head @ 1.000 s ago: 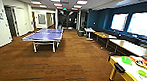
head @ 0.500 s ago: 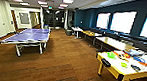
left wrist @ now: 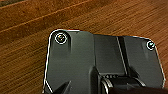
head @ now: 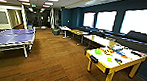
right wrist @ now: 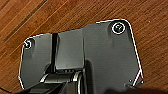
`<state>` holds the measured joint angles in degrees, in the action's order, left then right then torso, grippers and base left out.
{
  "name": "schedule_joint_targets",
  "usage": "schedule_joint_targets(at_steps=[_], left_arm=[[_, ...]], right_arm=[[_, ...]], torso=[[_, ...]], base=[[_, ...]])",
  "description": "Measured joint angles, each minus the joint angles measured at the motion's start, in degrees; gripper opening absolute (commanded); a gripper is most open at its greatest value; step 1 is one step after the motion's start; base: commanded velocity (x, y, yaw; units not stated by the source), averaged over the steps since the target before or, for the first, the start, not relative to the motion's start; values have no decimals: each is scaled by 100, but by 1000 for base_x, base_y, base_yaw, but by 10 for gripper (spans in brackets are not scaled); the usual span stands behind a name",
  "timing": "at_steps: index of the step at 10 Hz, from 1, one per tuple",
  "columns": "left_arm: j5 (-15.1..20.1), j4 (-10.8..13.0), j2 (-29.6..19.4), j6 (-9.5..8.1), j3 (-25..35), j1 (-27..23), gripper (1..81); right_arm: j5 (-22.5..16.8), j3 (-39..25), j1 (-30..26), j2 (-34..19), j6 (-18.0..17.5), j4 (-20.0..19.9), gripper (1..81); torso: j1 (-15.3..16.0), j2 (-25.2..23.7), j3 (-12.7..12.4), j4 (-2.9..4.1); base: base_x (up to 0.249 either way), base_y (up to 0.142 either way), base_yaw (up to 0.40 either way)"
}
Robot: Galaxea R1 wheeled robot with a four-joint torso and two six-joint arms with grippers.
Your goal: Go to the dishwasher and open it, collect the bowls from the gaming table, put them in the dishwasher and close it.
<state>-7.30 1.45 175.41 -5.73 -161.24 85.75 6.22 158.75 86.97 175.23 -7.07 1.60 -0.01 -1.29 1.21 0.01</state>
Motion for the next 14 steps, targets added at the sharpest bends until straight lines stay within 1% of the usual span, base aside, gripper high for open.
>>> schedule_joint_targets(at_steps=[14], left_arm=[[0,0,1,0,0,-2,811]], right_arm=[[-2,-1,-15,0,-1,-2,811]], torso=[[0,0,0,0]], base=[[0,0,-375]])
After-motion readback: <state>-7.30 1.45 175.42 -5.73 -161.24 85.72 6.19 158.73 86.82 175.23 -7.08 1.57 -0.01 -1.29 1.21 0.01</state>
